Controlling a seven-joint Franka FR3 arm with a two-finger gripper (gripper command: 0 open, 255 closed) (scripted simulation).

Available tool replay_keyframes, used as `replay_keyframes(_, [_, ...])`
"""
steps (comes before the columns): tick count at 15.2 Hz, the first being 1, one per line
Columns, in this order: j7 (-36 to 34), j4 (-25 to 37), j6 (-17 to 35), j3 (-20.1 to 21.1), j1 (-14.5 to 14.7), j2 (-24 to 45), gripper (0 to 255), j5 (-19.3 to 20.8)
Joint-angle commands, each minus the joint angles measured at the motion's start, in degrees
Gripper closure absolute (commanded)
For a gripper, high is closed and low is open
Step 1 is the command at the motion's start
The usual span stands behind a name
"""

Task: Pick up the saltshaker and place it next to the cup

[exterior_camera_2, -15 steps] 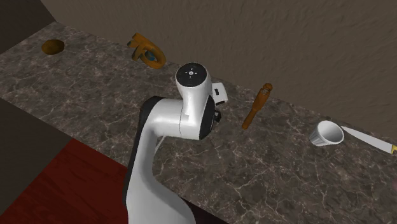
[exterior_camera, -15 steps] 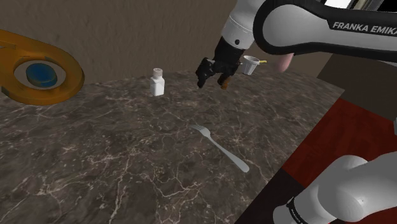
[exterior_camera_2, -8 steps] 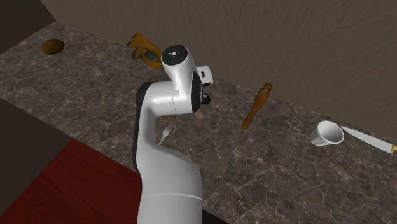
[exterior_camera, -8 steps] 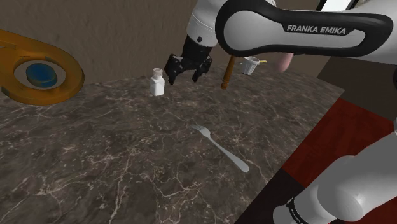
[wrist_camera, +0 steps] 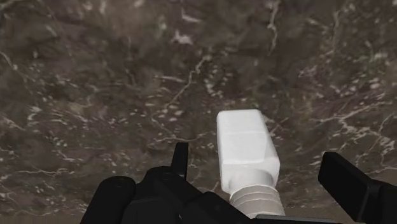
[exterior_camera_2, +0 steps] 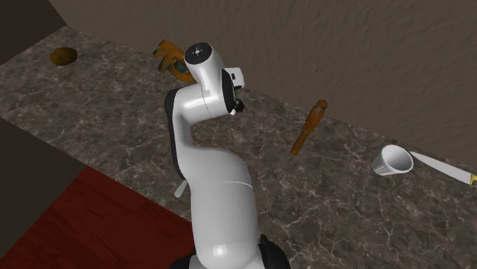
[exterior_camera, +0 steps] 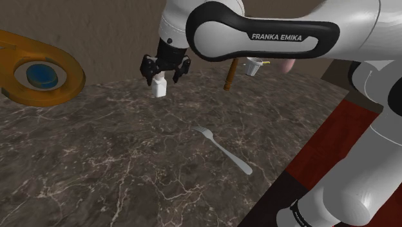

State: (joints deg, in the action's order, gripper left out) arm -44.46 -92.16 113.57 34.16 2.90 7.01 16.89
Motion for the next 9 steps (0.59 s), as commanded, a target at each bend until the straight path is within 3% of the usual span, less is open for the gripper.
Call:
replay_keyframes(1, [-0.34, -0.64, 1.17, -0.12, 0.01, 0.62, 0, 0.53])
replay_keyframes(9, [-0.88, -1.98, 3.35, -0.35, -0.01, 1.70, 0, 1.38])
